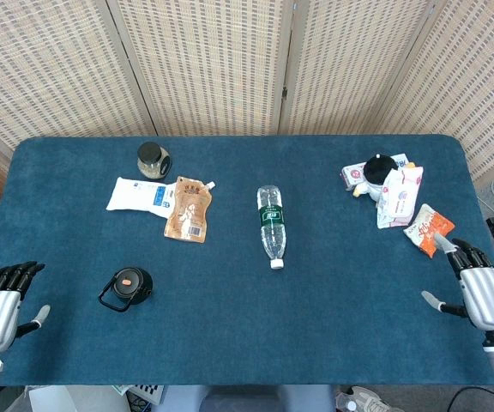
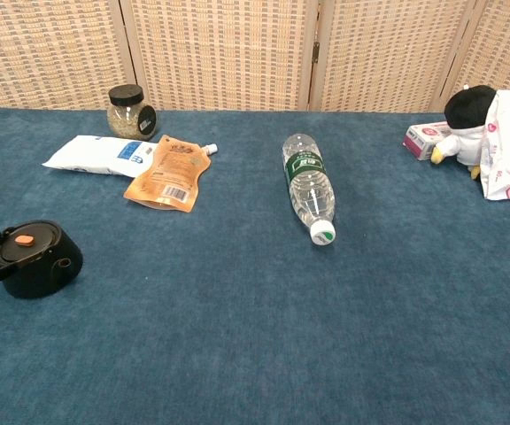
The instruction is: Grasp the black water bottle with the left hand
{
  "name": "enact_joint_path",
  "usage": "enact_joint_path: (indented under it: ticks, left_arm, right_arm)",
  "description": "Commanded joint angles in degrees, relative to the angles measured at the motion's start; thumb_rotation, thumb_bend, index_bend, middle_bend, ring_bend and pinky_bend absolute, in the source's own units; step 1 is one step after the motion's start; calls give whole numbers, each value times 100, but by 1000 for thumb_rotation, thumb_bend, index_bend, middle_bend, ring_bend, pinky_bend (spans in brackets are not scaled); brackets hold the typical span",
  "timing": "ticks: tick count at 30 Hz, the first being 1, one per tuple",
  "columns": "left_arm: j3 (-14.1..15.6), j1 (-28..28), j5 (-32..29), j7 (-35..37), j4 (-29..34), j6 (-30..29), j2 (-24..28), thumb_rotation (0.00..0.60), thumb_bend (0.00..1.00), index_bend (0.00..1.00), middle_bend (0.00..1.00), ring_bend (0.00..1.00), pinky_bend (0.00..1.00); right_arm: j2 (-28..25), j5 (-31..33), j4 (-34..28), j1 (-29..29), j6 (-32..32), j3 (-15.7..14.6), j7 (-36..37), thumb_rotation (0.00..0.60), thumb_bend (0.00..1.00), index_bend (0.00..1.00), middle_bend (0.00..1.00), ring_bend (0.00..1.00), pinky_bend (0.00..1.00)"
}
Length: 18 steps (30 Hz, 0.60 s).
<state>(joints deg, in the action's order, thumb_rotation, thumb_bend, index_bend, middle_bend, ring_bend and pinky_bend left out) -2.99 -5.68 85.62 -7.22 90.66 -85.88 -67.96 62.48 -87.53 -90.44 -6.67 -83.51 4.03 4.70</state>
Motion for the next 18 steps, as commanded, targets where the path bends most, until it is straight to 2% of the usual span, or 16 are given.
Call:
enact_joint_path:
  ticks: [1,9,13,18]
  left_arm:
    - [5,-45,71,38,-42,27,35,600,247,190,164,152,113]
    - [20,-237,377,414,-197,126,98,600,247,197,164,152,126]
    - [34,-432,710,754,-333,167,128,600,246,260,181,153,126]
    - [93,-677,1051,911,-377,303,181,600,224,348,287,204,127]
  right_arm:
    - [-12,-2,1,-4,-40,29,31,600,169,102,241,138,195]
    - [-139,118,-43,36,-307,244,124,600,169,102,241,138,195]
    - [-277,163,-136,26,-395,361,136,600,169,102,241,138,195]
    - [-410,274,-272,4,-345,425,34,600,169,102,241,138,195]
